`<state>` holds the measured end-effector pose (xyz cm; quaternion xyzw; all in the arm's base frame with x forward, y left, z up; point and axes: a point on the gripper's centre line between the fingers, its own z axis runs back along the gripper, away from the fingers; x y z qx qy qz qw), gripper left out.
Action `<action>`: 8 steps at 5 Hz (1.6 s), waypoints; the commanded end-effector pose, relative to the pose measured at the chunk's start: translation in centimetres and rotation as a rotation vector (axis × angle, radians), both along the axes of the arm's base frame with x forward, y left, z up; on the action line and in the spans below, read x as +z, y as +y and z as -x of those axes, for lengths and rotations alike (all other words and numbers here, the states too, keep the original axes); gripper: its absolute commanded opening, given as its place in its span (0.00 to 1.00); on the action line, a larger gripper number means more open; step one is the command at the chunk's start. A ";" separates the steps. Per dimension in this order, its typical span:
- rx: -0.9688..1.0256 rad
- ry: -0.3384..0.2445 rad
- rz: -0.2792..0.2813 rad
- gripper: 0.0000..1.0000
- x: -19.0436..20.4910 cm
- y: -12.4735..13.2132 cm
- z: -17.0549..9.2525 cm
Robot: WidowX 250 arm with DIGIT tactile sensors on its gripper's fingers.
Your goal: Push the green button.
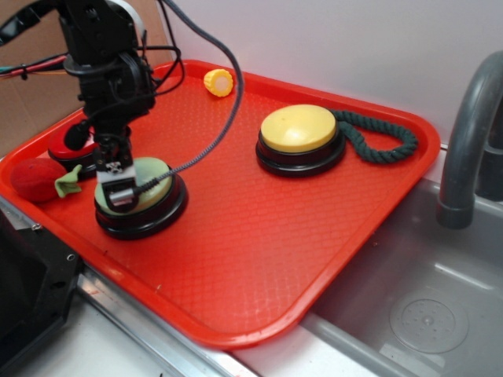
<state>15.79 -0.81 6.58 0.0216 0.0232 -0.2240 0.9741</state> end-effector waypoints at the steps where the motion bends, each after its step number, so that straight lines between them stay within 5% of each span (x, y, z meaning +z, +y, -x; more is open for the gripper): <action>1: 0.047 -0.060 0.019 1.00 2.9 -0.9 -1.2; 8: 0.172 -0.098 0.040 1.00 9.2 -0.5 -2.5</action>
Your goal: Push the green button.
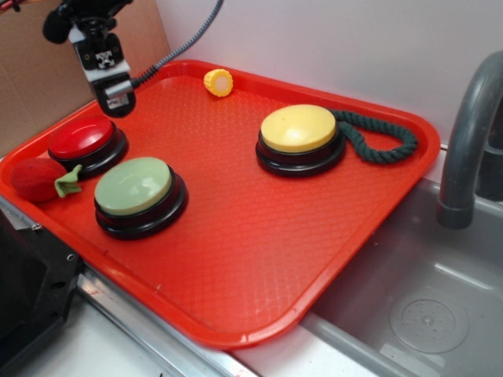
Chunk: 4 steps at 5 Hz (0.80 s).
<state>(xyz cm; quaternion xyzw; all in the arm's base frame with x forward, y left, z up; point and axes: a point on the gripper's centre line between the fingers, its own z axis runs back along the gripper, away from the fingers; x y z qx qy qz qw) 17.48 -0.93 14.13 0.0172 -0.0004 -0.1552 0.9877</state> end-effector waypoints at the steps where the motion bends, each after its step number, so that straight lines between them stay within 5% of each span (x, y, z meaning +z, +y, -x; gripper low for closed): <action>1: 0.042 -0.068 0.032 1.00 2.9 -0.5 -0.6; 4: 0.083 -0.096 0.036 1.00 5.1 -0.5 -0.2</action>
